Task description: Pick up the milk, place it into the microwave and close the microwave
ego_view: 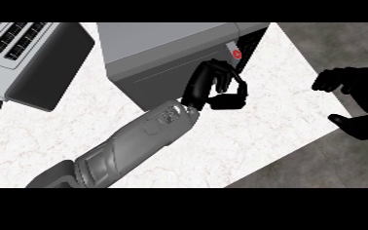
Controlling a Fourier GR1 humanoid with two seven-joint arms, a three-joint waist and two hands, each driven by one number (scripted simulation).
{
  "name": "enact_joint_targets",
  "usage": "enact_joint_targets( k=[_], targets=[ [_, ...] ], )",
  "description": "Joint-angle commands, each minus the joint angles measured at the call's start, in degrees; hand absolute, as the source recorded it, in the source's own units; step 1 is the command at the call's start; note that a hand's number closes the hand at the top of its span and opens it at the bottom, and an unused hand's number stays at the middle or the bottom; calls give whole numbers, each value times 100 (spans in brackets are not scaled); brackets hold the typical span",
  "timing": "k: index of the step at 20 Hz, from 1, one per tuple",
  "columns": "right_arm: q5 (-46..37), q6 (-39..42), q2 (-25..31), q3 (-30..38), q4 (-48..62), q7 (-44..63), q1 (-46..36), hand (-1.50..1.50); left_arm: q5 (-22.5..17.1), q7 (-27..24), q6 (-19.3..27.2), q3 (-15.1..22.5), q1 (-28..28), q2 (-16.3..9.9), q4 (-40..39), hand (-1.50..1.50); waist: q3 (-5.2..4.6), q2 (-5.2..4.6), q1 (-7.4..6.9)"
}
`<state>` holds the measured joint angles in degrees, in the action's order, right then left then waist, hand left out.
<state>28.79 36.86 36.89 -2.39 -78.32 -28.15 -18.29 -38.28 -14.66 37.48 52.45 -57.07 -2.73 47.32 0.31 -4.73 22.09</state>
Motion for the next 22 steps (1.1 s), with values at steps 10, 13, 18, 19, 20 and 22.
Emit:
enact_joint_targets(
  k=[10, 13, 18, 19, 20, 22],
  targets=[
    [184, 716, 114, -555, -980, 114, -154, 150, -179, -9, 133, -43, -600, 257, -263, 150, 23, -11, 304],
    [253, 706, 96, -638, -1205, 198, -118, 150, -219, -59, 178, -49, -622, 258, -308, 150, 19, 8, 378],
    [368, 671, 99, -710, -1460, 337, -68, 150, -298, -111, 334, -96, -609, 256, -343, 150, 20, -6, 449],
    [387, 676, 43, -779, -1508, 354, -57, 150, -330, -122, 327, -74, -579, 256, -302, 150, 20, -32, 431],
    [373, 638, 73, -767, -1566, 394, -54, 150, -299, -141, 374, -76, -658, 256, -310, 150, 21, 10, 461],
    [433, 603, 68, -751, -1657, 421, -44, 150, -336, -171, 365, -32, -556, 256, -326, 150, 16, -10, 475]
  ],
)
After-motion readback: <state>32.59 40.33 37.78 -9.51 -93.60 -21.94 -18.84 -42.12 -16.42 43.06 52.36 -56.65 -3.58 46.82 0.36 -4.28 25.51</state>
